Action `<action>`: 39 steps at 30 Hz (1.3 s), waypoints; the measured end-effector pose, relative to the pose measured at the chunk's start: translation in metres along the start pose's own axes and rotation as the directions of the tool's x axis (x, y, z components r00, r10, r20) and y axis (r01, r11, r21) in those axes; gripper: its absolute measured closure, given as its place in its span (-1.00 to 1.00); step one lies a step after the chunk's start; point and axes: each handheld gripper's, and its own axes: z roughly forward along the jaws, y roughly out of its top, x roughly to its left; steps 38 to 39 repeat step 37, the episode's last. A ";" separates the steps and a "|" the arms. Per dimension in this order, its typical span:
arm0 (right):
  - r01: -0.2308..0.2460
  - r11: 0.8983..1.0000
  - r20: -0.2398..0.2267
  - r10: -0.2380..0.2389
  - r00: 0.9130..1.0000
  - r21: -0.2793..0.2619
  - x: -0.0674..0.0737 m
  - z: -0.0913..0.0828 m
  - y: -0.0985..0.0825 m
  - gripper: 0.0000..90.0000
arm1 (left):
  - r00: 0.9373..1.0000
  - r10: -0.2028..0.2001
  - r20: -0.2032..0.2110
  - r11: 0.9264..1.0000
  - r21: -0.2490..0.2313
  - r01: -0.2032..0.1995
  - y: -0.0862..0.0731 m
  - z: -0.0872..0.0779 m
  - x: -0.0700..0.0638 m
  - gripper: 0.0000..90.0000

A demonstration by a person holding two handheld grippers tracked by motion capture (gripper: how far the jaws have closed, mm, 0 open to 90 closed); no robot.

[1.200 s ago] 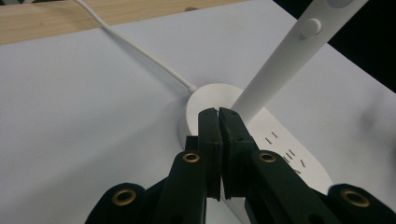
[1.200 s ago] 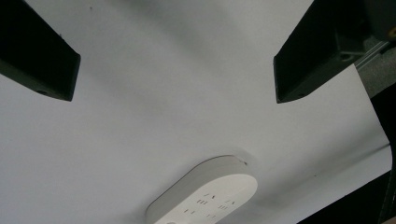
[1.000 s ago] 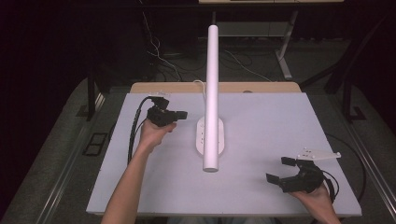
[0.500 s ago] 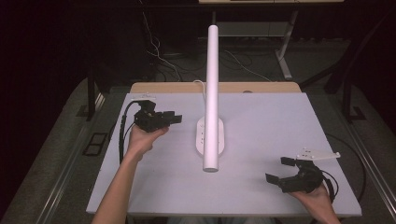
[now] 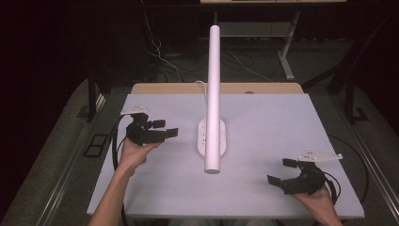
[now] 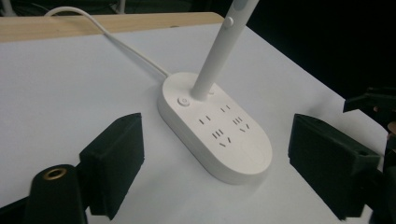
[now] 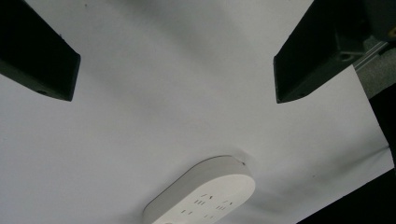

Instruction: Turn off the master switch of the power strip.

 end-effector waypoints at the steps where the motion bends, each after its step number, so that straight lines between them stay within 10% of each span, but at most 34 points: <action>1: 0.000 1.000 0.000 0.000 1.000 0.000 0.000 0.000 0.000 -1.00 | 1.000 -0.003 0.002 1.000 0.000 0.003 -0.002 -0.001 -0.001 -0.63; 14: -0.009 1.000 -0.002 0.009 1.000 0.009 0.001 0.001 0.000 -1.00 | 0.999 0.031 -0.013 0.999 -0.017 -0.032 -0.038 -0.012 -0.016 -1.00; 39: 0.004 1.000 -0.007 -0.003 1.000 0.018 0.003 0.003 -0.001 -1.00 | 0.996 0.093 0.001 0.996 -0.017 -0.093 -0.101 -0.019 -0.047 -1.00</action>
